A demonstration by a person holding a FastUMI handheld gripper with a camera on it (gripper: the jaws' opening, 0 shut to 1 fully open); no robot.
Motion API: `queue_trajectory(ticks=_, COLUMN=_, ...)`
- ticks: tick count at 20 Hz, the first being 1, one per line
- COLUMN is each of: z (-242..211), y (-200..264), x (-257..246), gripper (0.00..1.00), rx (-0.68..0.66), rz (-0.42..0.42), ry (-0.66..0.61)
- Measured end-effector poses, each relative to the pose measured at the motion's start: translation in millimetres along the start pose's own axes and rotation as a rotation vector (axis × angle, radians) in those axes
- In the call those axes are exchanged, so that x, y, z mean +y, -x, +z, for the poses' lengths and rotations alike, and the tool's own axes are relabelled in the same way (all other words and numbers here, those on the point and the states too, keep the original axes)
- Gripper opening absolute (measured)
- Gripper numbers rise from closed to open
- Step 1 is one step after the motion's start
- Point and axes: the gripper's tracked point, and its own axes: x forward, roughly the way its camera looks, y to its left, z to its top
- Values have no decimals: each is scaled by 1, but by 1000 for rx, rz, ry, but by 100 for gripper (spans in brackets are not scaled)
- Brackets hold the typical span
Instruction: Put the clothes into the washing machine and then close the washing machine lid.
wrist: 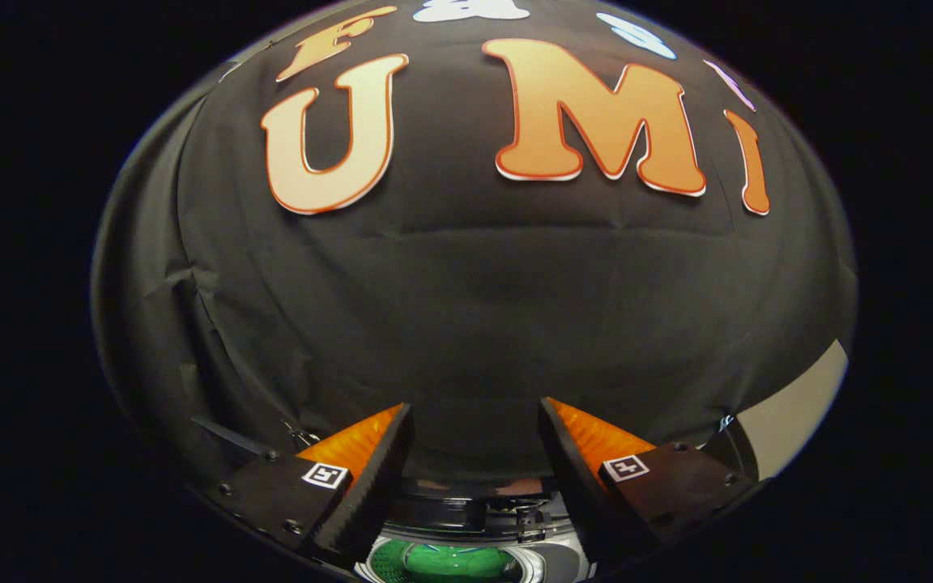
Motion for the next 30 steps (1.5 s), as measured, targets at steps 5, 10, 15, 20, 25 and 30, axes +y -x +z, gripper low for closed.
queue_trajectory(ticks=5, z=-4, y=-3, x=-3, gripper=99, rx=-9, rz=-4, ry=-5)
queue_trajectory(ticks=10, z=-2, y=3, x=-3, gripper=99, rx=-80, rz=2, ry=-11)
queue_trajectory(ticks=15, z=2, y=2, x=-3, gripper=99, rx=-116, rz=4, ry=-9)
queue_trajectory(ticks=20, z=4, y=4, x=-2, gripper=99, rx=-164, rz=8, ry=0)
queue_trajectory(ticks=25, z=14, y=-2, x=-4, gripper=99, rx=-244, rz=11, ry=7)
queue_trajectory(ticks=30, z=16, y=-3, x=-3, gripper=99, rx=-268, rz=16, ry=14)
